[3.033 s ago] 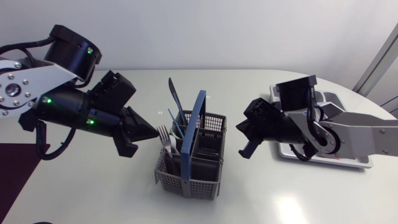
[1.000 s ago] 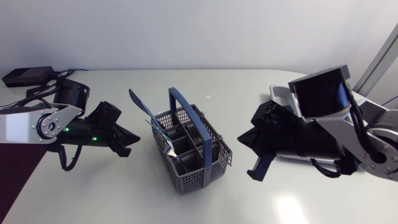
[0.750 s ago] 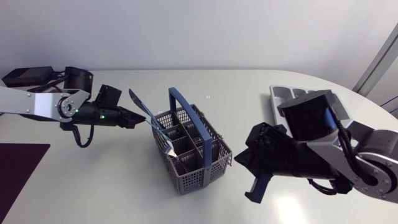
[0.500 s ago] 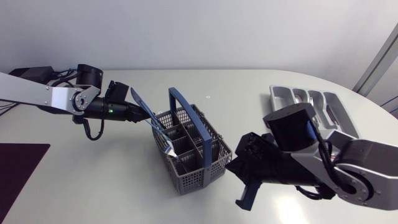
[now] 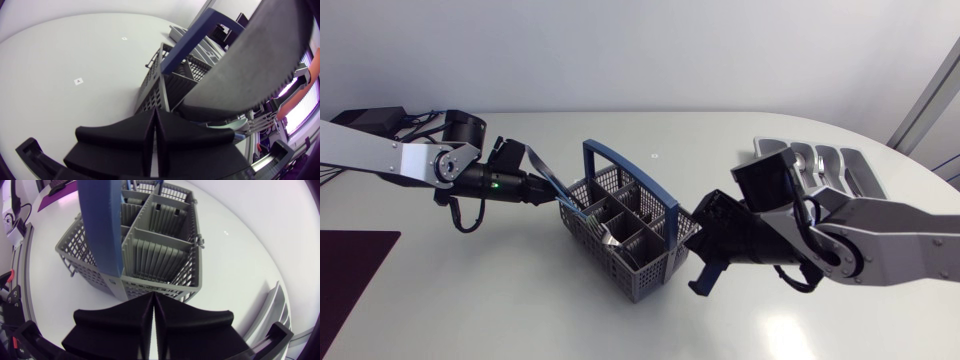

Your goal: Unload the cutlery basket into the drawer organizer.

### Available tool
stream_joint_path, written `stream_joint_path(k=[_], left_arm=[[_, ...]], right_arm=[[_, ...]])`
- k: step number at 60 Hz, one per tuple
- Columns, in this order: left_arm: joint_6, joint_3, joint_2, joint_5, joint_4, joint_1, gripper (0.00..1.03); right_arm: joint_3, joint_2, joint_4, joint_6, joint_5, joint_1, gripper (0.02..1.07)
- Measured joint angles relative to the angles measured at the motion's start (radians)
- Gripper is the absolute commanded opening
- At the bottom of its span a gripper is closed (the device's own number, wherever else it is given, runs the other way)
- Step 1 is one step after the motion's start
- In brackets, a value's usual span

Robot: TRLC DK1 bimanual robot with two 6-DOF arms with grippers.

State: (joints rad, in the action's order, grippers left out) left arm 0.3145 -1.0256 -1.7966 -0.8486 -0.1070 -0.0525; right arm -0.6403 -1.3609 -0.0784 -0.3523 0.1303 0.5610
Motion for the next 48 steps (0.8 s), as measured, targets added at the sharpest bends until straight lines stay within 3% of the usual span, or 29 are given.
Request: stream_joint_path(k=[37, 42, 48], left_arm=[[0.064, 0.177, 0.173, 0.020, -0.053, -0.024, 0.04], [0.080, 0.190, 0.203, 0.031, -0.057, -0.016, 0.04], [0.107, 0.215, 0.280, 0.049, -0.072, 0.018, 0.04]], right_arm=[[-0.258, -0.278, 0.113, -0.060, -0.004, -0.177, 0.08], [-0.258, -0.278, 0.113, -0.060, -0.002, -0.177, 0.10], [-0.233, -0.261, 0.128, -0.066, 0.000, -0.188, 0.20]])
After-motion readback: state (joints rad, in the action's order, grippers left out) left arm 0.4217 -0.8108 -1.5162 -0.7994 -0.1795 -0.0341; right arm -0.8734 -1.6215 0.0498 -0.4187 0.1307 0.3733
